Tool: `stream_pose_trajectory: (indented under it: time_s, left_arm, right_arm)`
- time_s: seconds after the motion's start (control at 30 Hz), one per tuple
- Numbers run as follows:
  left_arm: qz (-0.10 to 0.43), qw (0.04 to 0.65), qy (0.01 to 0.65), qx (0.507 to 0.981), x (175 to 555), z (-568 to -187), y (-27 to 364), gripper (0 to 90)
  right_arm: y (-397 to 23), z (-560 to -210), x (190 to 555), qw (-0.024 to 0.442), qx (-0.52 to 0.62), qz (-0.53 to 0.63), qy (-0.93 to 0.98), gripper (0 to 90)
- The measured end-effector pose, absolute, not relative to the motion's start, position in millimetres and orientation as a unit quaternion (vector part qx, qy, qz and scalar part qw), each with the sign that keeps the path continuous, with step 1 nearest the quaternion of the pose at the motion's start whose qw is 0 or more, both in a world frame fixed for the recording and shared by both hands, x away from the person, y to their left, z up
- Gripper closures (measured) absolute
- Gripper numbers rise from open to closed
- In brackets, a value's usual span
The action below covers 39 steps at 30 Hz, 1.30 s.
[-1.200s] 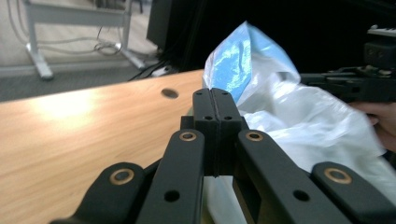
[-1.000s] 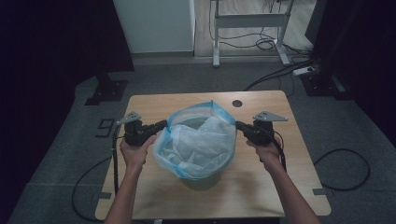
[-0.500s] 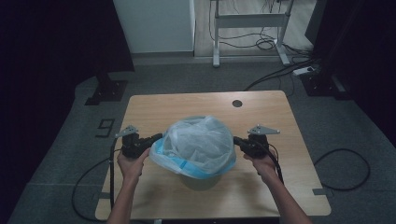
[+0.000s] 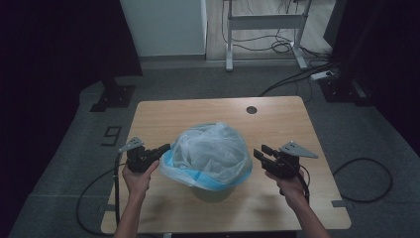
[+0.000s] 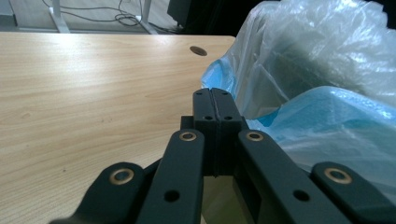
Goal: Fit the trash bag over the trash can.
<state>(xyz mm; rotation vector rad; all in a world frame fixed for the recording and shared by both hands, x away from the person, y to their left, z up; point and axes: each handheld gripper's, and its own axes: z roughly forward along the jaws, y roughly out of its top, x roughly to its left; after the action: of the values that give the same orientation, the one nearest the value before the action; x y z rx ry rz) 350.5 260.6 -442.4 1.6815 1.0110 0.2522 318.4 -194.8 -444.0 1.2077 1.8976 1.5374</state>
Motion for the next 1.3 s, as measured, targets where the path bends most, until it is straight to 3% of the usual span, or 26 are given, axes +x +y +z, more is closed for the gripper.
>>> stream_pose_trajectory:
  time_s: [0.13, 0.4, 0.87, 0.93, 1.0, 1.1, 1.13, 1.3]
  left_arm:
    - [0.108, 0.552, 0.425, 0.709, 349.5, -440.2, 261.4, 90.0]
    - [0.107, 0.555, 0.424, 0.707, 349.0, -436.8, 259.3, 90.0]
    - [0.107, 0.557, 0.425, 0.706, 350.7, -434.6, 257.5, 90.0]
    - [0.107, 0.558, 0.425, 0.705, 350.6, -434.3, 257.1, 90.0]
    - [0.107, 0.558, 0.425, 0.704, 350.3, -434.1, 257.1, 90.0]
    - [0.109, 0.559, 0.425, 0.704, 349.8, -433.9, 257.6, 90.0]
    - [0.109, 0.559, 0.426, 0.703, 349.8, -433.9, 257.7, 90.0]
    - [0.109, 0.559, 0.427, 0.703, 349.5, -433.8, 258.9, 90.0]
  right_arm:
    - [-188.9, -420.5, 287.8, 0.195, 0.385, 0.574, 0.696, 55.2]
    - [-148.3, -387.5, 245.0, 0.123, 0.287, 0.595, 0.74, 49.0]
    - [-79.6, -387.1, 252.3, 0.072, 0.23, 0.592, 0.769, 46.2]
    - [-73.9, -387.6, 250.6, 0.071, 0.223, 0.59, 0.773, 48.8]
    - [-71.0, -388.5, 248.5, 0.073, 0.216, 0.59, 0.775, 57.5]
    - [-69.3, -392.0, 239.7, 0.094, 0.197, 0.591, 0.776, 81.7]
    - [-69.3, -393.4, 237.4, 0.095, 0.194, 0.592, 0.777, 85.8]
    - [-67.7, -414.5, 225.6, 0.083, 0.178, 0.584, 0.787, 89.4]
